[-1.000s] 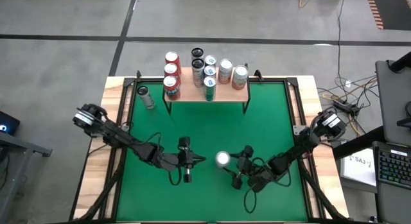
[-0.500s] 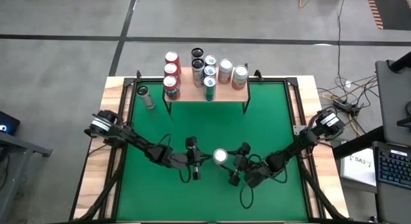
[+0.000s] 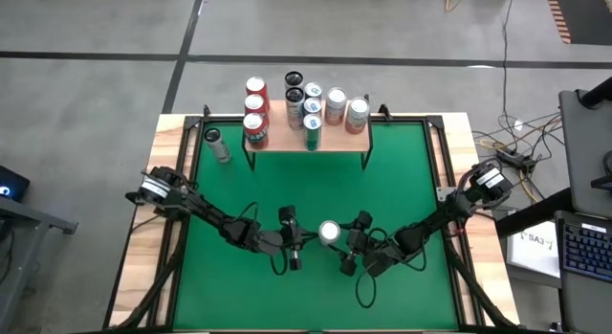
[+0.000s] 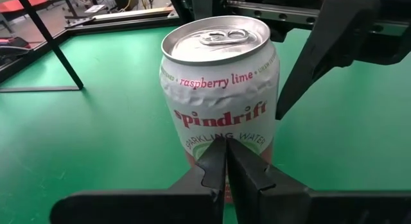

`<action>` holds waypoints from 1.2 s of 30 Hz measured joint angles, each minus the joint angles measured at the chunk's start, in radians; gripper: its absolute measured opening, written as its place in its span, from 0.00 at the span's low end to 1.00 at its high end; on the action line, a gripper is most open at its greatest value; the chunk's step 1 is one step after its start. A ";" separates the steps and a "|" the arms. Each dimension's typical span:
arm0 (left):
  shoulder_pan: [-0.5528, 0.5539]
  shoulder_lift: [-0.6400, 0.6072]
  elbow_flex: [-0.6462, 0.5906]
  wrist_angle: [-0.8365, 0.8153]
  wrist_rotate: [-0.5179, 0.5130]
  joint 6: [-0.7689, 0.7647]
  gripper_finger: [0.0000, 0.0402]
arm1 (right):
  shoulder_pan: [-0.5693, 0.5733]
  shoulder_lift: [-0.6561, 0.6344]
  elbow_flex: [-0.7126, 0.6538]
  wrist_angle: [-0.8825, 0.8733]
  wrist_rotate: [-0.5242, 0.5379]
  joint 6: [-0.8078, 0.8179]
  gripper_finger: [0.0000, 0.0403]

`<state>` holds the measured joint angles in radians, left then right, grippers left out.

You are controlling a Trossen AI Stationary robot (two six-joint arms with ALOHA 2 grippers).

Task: Place canned beverage on shelf
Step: Put the white orange soda can on the shelf aligned with other white orange soda cans

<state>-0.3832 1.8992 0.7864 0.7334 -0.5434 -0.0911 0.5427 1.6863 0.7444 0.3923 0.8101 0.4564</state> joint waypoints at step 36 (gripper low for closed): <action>-0.017 -0.074 -0.014 -0.032 0.057 0.046 0.00 | -0.059 -0.100 0.004 0.009 -0.106 -0.046 0.70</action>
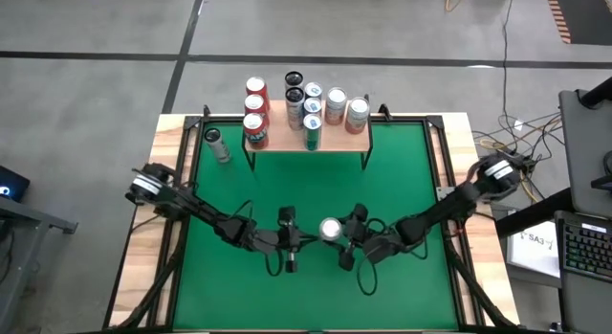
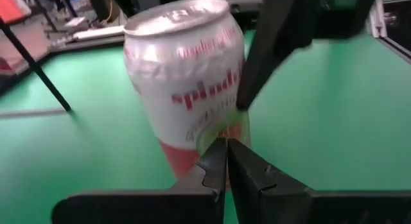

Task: Place canned beverage on shelf
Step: Put the white orange soda can on the shelf aligned with other white orange soda cans

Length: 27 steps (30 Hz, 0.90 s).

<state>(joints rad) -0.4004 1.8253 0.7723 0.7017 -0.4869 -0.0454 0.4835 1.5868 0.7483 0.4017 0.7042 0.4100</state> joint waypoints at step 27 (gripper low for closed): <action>-0.002 -0.577 -0.002 -0.320 0.044 0.376 0.00 | -0.512 -0.597 0.000 -0.346 -0.467 -0.401 0.70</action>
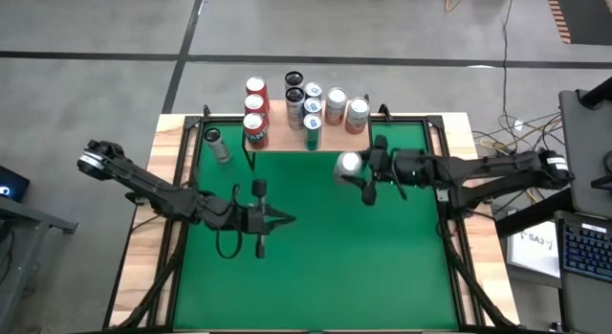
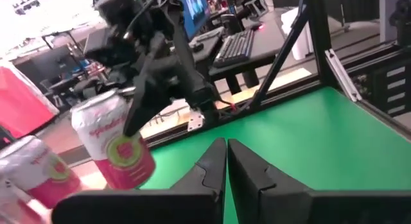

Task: Place canned beverage on shelf
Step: Put the white orange soda can on the shelf aligned with other white orange soda cans

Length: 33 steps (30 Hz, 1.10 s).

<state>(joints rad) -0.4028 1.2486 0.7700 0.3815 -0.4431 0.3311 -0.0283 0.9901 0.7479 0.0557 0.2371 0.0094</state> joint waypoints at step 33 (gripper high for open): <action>0.066 -0.109 0.000 -0.092 -0.074 0.132 0.00 | -0.267 0.046 0.001 -0.063 0.164 0.028 0.70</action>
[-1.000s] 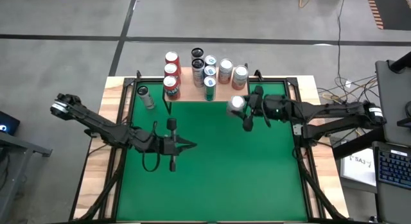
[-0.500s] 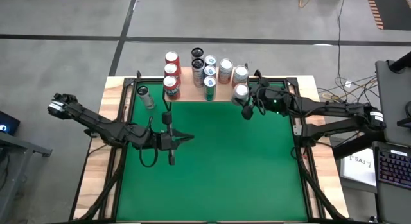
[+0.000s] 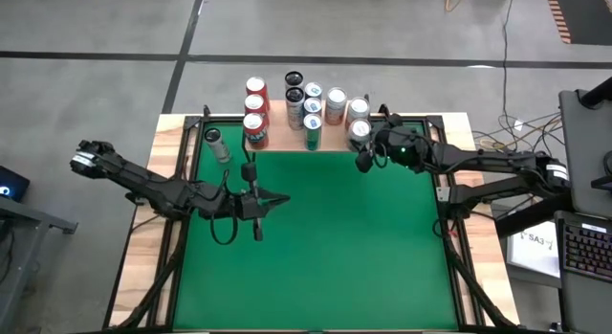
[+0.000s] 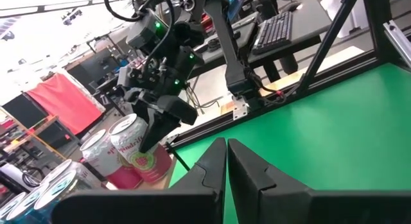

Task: Place canned beverage on shelf
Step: Put the white orange soda can on the shelf aligned with other white orange soda cans

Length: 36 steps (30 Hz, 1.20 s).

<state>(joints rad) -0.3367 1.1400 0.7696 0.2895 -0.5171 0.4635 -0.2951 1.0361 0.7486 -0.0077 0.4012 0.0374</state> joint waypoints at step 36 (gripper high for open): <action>0.000 0.001 0.000 0.000 0.000 -0.001 0.00 | -0.003 0.010 0.000 0.015 0.019 0.024 0.70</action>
<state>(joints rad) -0.3364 1.1408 0.7696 0.2895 -0.5171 0.4629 -0.2982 1.0462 0.7486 0.0076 0.4199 0.0618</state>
